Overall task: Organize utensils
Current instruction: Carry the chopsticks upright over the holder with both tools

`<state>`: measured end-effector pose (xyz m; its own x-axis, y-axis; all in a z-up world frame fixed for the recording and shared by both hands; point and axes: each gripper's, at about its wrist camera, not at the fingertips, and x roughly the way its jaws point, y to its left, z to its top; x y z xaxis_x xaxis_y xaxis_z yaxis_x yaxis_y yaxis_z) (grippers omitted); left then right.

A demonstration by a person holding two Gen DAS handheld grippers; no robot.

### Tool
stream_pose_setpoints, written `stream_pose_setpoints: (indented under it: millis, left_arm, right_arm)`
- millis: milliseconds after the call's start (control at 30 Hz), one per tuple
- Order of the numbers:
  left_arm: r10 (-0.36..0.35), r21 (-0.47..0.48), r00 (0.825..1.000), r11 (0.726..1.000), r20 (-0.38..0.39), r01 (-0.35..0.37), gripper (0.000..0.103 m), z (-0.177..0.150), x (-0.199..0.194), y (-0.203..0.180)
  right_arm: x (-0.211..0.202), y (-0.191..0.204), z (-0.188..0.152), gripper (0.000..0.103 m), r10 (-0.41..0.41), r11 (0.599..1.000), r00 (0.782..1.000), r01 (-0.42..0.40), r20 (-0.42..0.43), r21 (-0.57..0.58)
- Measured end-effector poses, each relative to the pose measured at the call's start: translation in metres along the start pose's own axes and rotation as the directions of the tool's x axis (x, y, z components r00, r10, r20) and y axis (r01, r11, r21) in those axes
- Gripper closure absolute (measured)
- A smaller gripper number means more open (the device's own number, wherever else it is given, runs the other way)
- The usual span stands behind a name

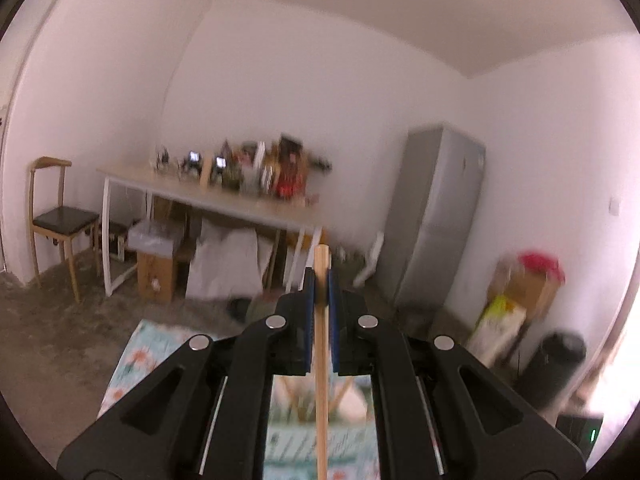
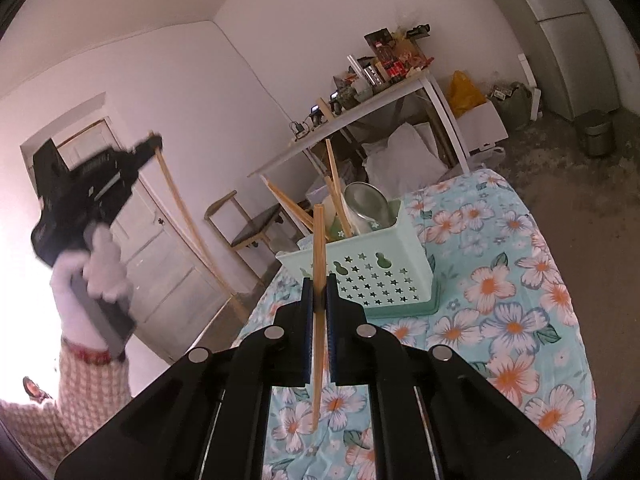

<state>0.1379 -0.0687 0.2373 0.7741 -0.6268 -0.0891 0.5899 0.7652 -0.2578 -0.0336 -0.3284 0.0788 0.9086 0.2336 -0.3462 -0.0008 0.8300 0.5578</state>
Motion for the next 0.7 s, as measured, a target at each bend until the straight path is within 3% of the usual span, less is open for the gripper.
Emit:
stream_pose_setpoints:
  millis: [100,267,700]
  left_arm:
    - [0.012,-0.015,0.997,1.000,0.079,-0.011,0.097,0.008,0.016,-0.005]
    - [0.041,-0.007,0.990,0.999,0.135,-0.041,0.097,0.001,0.052,-0.013]
    - [0.099,-0.033,0.990,0.995,0.097,-0.097,0.097,-0.055,0.122,0.001]
  right_arm:
    - [0.002,-0.001,0.002,0.097,0.012,1.000,1.000,-0.012,-0.003,-0.001]
    - [0.010,-0.005,0.007,0.097,0.019,1.000,1.000,-0.019,-0.009,-0.004]
    - [0.024,-0.014,0.009,0.097,-0.010,1.000,0.999,0.010,-0.038,-0.005]
